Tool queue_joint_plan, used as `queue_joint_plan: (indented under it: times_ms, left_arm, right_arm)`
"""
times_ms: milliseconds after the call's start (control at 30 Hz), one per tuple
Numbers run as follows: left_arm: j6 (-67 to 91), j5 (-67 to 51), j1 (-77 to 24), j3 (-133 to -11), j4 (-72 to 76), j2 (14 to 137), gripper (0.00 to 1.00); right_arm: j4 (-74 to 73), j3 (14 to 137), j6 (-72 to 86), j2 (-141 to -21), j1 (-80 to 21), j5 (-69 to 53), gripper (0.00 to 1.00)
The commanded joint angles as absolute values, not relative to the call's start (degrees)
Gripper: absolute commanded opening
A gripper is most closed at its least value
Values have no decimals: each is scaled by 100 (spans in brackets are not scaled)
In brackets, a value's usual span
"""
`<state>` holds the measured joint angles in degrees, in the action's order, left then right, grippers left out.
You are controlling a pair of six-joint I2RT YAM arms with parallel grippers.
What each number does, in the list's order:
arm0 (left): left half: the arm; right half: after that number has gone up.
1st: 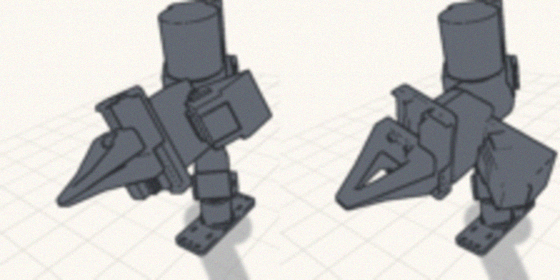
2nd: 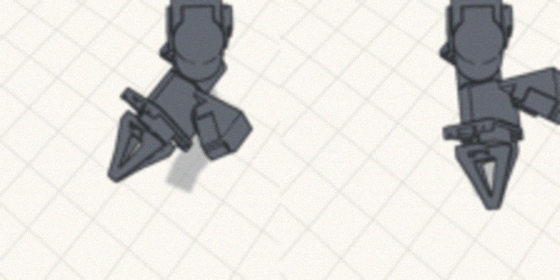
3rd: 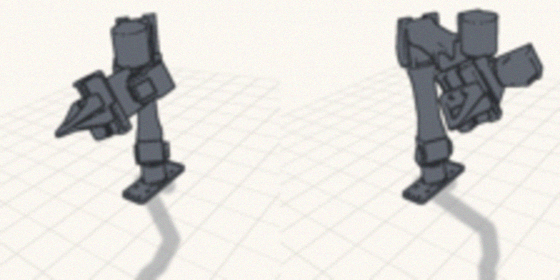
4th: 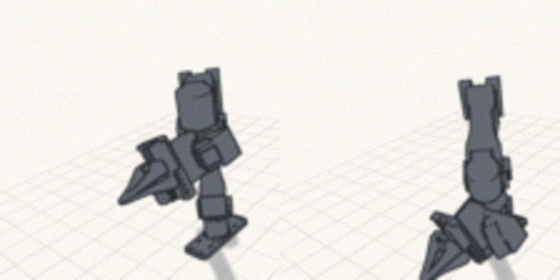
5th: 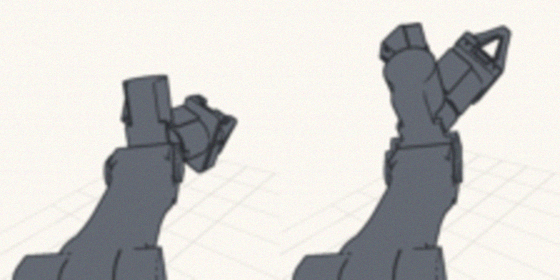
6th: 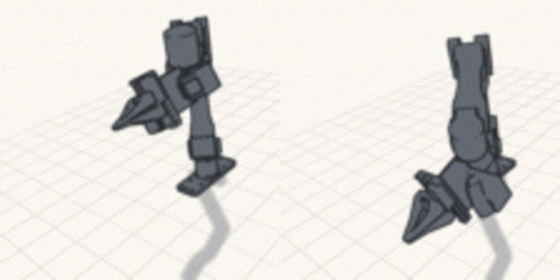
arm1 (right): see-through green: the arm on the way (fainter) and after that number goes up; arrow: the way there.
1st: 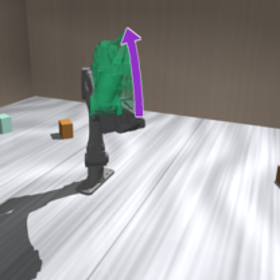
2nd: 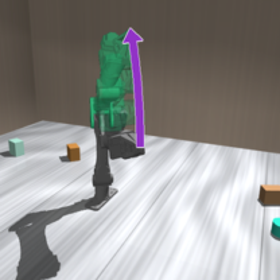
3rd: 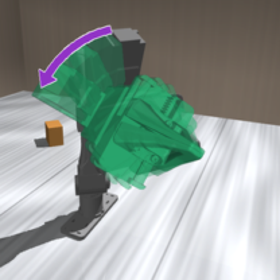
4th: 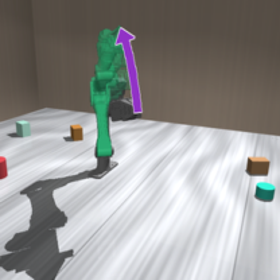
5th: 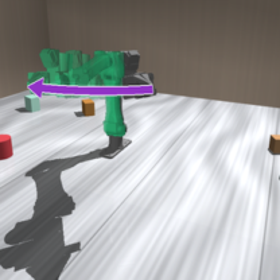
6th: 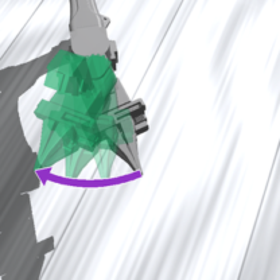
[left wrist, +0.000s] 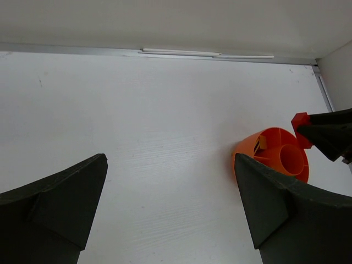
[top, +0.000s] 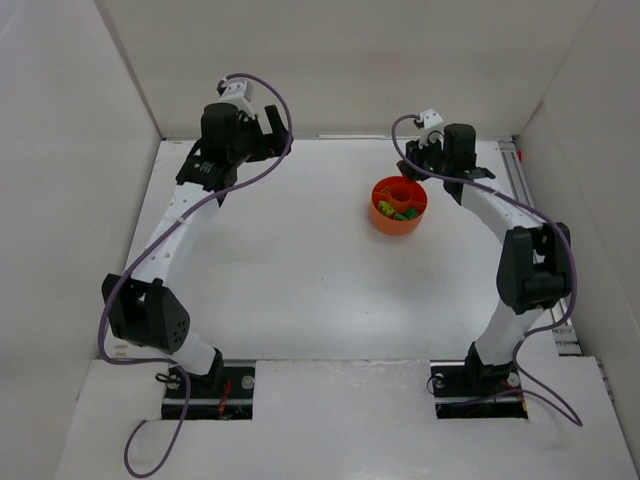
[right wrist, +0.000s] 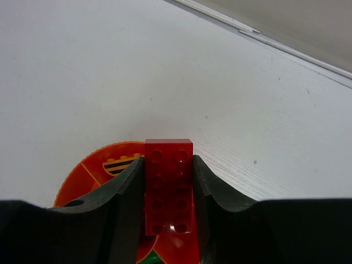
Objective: Sort the legos into containers by color
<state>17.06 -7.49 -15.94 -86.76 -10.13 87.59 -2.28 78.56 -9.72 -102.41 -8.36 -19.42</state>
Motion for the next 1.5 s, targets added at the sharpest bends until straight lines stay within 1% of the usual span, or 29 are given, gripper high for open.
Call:
queue_joint_plan:
  times_ms: [0, 300, 600, 933, 1467]
  left_arm:
    - [1740, -896, -1564, -8877, -712, 8719, 100]
    - [1793, -949, -1564, -8877, -712, 8885, 100]
    - [1793, -949, -1564, -8877, -712, 8991, 100]
    - [1793, -1055, -1397, -8982, -659, 9149, 100]
    - [1793, -1230, -1345, -9097, -765, 9255, 100]
  right_arm:
    - [123, 8165, -1116, -10213, -896, -1907, 0]
    - [123, 8297, -1222, -10458, -896, -2030, 0]
    - [509, 8297, -1468, -10573, -896, -2689, 0]
    - [624, 8235, -1591, -10626, -791, -2883, 0]
    - [993, 7085, -1354, -9959, -563, -3007, 0]
